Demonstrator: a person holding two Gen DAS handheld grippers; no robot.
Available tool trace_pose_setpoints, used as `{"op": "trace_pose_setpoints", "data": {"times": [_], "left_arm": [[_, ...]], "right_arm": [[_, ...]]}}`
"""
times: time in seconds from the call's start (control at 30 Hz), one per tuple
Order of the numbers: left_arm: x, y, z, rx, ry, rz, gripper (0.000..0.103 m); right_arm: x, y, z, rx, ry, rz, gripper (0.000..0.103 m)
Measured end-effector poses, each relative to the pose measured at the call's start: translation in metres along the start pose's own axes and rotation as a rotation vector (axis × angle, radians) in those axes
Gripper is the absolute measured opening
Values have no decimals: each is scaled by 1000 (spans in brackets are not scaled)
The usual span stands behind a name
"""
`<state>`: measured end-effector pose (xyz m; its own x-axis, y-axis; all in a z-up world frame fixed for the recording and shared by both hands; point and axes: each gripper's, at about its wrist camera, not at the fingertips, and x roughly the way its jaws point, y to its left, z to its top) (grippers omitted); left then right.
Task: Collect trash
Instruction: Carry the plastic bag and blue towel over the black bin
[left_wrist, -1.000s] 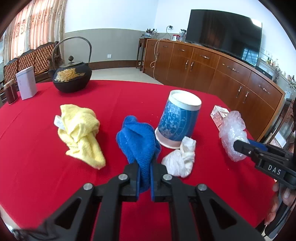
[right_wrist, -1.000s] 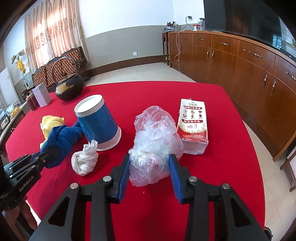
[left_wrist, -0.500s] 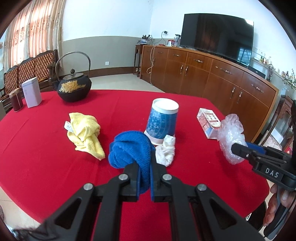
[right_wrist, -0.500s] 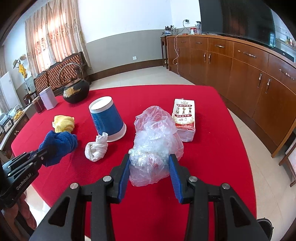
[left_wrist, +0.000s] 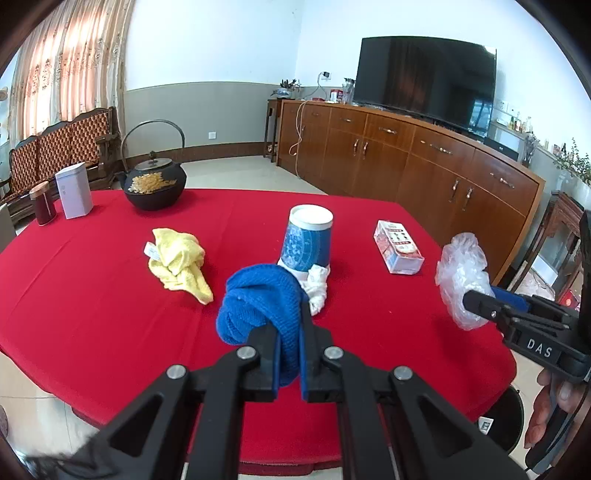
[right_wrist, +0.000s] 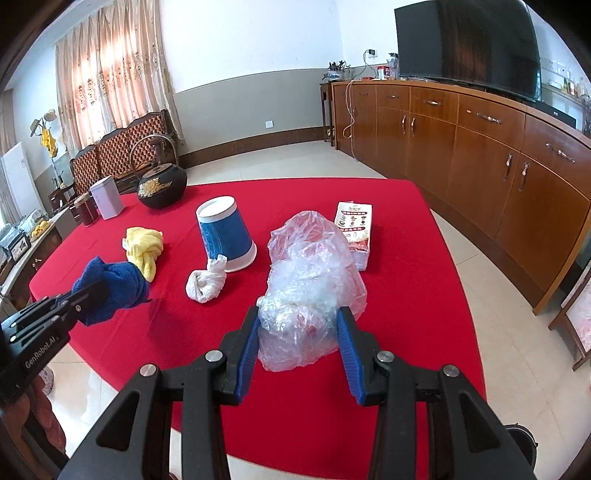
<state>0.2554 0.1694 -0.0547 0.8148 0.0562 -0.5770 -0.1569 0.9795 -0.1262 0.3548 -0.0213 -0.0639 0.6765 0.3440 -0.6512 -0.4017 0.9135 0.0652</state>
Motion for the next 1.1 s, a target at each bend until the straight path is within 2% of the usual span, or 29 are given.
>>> {"op": "trace_pose_setpoints", "data": {"times": [0.5, 0.83, 1.1], "left_arm": [[-35, -26, -22, 17, -12, -58, 8], [-56, -68, -37, 78, -11, -111, 8], [-69, -111, -46, 138, -8, -177, 8]], "right_arm": [[-55, -19, -37, 14, -21, -37, 43], [-97, -44, -61, 55, -42, -73, 43], [-133, -81, -87, 111, -52, -129, 43]]}}
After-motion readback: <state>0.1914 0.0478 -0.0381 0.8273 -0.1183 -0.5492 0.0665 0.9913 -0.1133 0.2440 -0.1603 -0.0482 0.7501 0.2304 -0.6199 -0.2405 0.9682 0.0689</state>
